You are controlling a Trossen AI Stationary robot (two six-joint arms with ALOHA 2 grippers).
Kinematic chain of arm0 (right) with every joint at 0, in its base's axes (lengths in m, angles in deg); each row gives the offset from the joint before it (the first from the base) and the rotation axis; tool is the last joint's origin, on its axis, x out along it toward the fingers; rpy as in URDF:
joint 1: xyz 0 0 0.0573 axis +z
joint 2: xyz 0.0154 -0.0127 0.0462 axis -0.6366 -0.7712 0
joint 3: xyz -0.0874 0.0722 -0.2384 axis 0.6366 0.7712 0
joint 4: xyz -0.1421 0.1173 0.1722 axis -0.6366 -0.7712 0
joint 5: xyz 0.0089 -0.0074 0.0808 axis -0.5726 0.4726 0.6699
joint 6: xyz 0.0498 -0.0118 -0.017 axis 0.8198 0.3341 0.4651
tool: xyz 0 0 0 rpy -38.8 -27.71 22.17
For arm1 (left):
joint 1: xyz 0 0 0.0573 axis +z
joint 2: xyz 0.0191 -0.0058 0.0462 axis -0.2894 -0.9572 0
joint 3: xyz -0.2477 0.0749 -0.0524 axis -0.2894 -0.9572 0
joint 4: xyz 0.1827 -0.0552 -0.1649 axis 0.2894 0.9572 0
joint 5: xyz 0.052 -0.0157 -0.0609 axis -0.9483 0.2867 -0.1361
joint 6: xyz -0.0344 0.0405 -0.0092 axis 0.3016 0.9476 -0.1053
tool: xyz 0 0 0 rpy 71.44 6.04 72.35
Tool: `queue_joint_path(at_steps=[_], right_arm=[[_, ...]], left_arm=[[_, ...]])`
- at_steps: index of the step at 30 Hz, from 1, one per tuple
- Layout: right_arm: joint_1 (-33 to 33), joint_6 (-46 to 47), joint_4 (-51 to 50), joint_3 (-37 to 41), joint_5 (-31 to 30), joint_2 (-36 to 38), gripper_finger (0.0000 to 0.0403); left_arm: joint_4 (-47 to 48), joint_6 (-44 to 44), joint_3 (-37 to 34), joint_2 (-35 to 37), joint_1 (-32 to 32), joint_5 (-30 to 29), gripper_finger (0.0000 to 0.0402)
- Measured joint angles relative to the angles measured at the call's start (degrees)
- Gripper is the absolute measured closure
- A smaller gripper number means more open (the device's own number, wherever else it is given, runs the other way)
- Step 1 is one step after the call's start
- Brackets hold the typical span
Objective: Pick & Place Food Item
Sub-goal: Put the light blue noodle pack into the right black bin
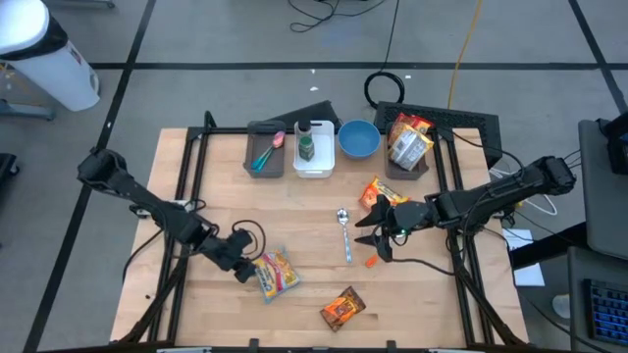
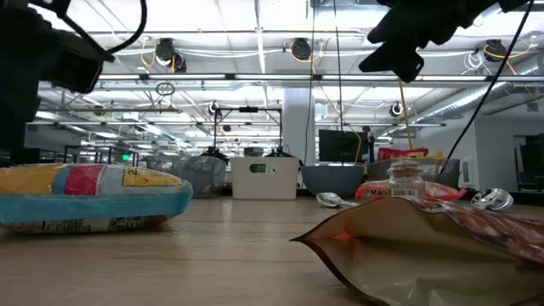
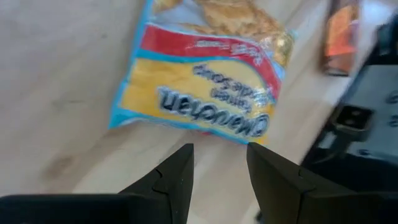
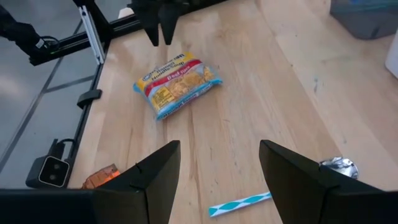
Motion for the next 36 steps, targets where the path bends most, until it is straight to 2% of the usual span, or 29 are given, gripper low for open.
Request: queue_joint_path(at_steps=[11, 18, 29, 36], right_arm=[[0.0, 0.2, -0.1, 0.0, 0.0, 0.0, 0.019], [0.0, 0.1, -0.1, 0.0, 0.0, 0.0, 0.019], [0.0, -0.7, -0.1, 0.0, -0.1, 0.0, 0.019], [0.0, -0.9, -0.1, 0.0, -0.1, 0.0, 0.019]], left_arm=[[-9.1, -13.3, -8.1, 0.4, -4.3, -2.1, 0.0245], [-17.2, -21.6, -12.8, 0.4, -8.0, -9.0, 0.0245], [-16.6, -23.9, -13.8, 0.4, -10.4, -19.2, 0.0245], [-16.5, -23.7, -13.8, 0.4, -10.4, -20.5, 0.0245]])
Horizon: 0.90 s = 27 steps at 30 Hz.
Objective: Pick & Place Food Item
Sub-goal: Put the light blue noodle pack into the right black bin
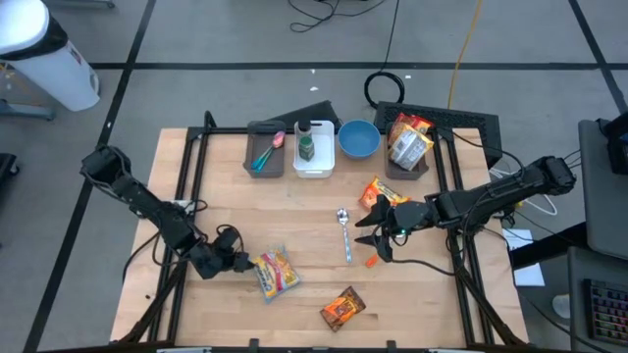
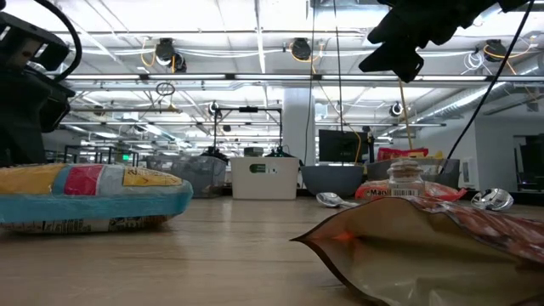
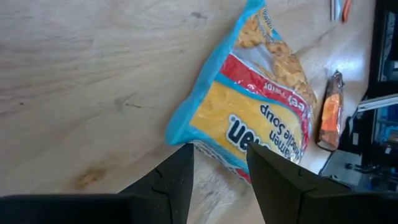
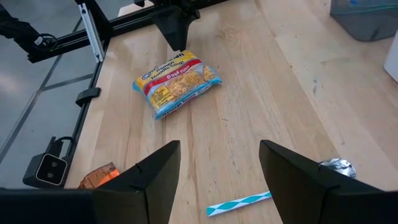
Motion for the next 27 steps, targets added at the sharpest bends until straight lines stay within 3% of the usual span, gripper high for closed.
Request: queue_joint_path(at_steps=[27], right_arm=[[0.0, -0.6, 0.0, 0.0, -3.2, 0.0, 0.019]], left_arm=[[3.4, -7.7, -1.9, -0.1, 1.8, -2.6, 0.0245]])
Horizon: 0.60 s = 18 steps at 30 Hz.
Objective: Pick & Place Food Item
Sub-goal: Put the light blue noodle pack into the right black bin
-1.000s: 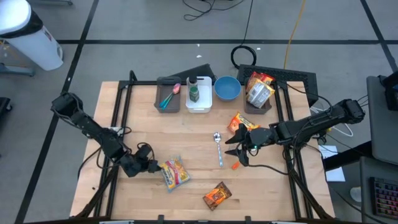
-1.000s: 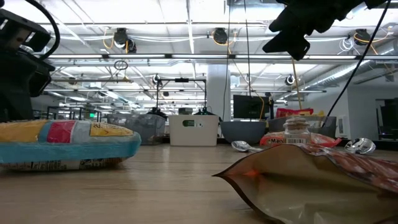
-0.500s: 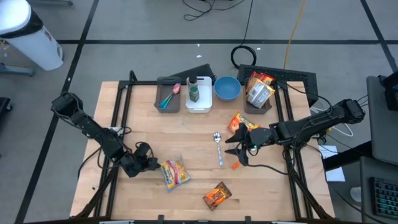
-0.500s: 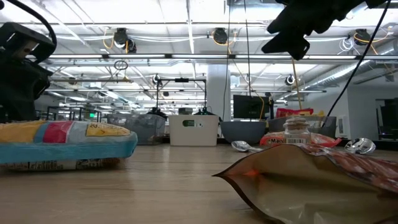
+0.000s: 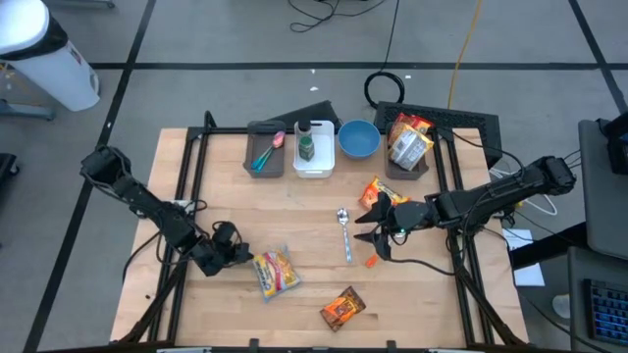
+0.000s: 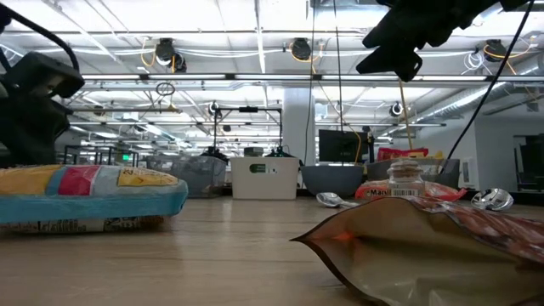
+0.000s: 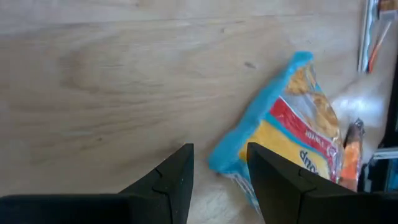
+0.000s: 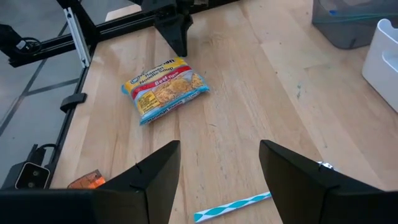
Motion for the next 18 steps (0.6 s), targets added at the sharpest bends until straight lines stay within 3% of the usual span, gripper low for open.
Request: queue_joint_path(at_steps=[7, 18], right_arm=[[0.0, 1.0, 0.0, 0.0, 0.0, 0.0, 0.019], [0.0, 0.9, 0.0, 0.0, 0.0, 0.0, 0.019]], left_arm=[[-5.5, 2.5, -1.7, 0.0, 1.8, 0.2, 0.0245], [-5.7, 6.0, -1.6, 0.0, 4.4, 6.4, 0.0245]])
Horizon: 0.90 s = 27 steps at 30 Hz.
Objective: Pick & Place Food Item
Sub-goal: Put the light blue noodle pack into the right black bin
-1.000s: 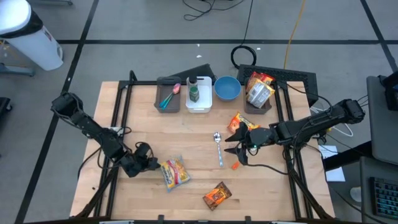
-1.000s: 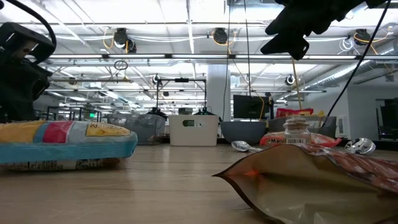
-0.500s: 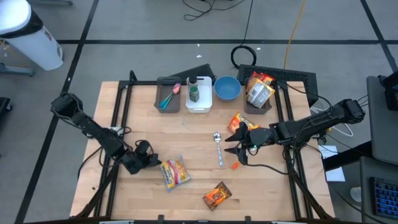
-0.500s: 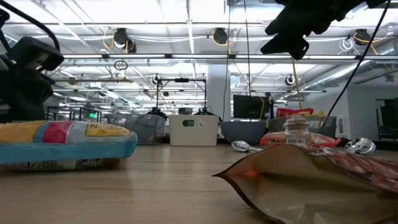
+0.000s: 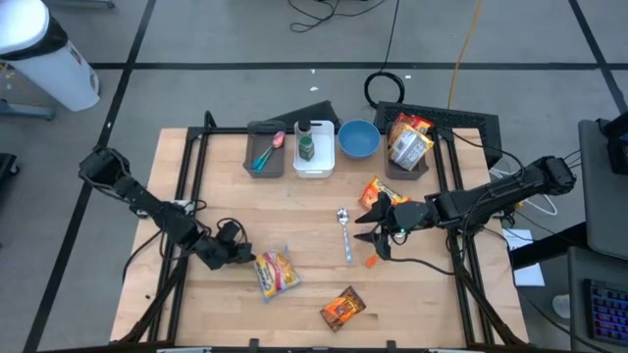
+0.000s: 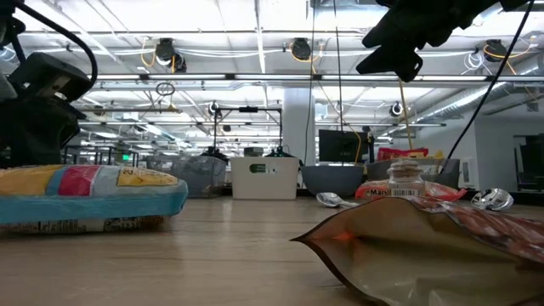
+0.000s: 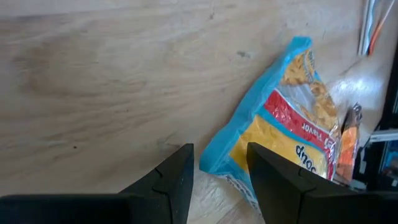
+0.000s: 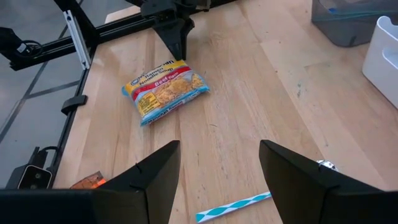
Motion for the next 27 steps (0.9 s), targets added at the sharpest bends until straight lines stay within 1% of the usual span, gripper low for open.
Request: queue_joint_path(at_steps=[5, 9, 11, 14, 20, 21, 27], right_arm=[[0.0, 0.0, 0.0, 0.0, 0.0, 0.0, 0.019], [0.0, 0.1, 0.0, 0.0, 0.0, 0.0, 0.019], [0.0, 0.0, 0.0, 0.0, 0.0, 0.0, 0.019], [0.0, 0.0, 0.0, 0.0, 0.0, 0.0, 0.019], [0.0, 0.1, 0.0, 0.0, 0.0, 0.0, 0.019], [0.0, 0.1, 0.0, 0.0, -0.1, 0.0, 0.019], [0.0, 0.1, 0.0, 0.0, -0.1, 0.0, 0.019]], left_arm=[[-0.7, 2.4, 0.0, 0.0, 0.8, 2.5, 0.0245], [-0.8, 3.9, 0.0, 0.0, 1.6, 2.6, 0.0246], [-1.2, 4.7, 0.0, 0.0, 1.9, 2.7, 0.0253], [-1.4, 5.8, 0.0, 0.0, 2.3, 2.9, 0.0285], [-2.3, 7.5, 0.0, 0.0, 2.8, 3.4, 0.0379], [-2.4, 7.9, 0.0, 0.0, 3.0, 3.8, 0.039], [-4.3, 11.1, 0.0, 0.0, 3.2, 4.1, 0.0392]])
